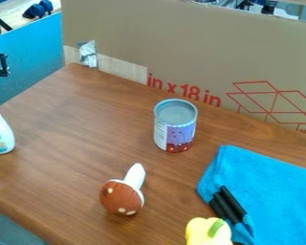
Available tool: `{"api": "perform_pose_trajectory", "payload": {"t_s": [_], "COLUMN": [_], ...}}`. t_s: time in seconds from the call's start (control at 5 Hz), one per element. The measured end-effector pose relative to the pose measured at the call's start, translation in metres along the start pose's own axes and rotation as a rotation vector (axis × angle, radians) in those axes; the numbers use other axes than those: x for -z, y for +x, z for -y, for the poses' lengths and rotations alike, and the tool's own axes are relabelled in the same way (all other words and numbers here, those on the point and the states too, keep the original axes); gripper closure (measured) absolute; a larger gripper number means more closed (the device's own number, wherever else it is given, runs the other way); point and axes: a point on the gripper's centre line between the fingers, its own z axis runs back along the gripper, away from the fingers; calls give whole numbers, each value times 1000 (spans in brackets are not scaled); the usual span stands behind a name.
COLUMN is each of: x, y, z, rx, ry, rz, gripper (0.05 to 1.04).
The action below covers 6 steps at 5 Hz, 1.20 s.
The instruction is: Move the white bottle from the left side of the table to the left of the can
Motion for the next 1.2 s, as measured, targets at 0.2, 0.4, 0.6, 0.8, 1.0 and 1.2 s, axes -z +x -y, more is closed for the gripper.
{"api": "perform_pose_trajectory", "payload": {"t_s": [0.2,0.4,0.6,0.8,1.0,1.2], "x": [-23,-43,-40,-32,-32,-38], "y": [6,24,45,68,86,93], "z": [28,57,85,124,159,172], "rx": [137,265,369,494,616,666], "ry": [13,56,51,31,-31,-71], "rz": [85,128,132,129,161,176], "gripper": [850,851,851,851,850,851]}}
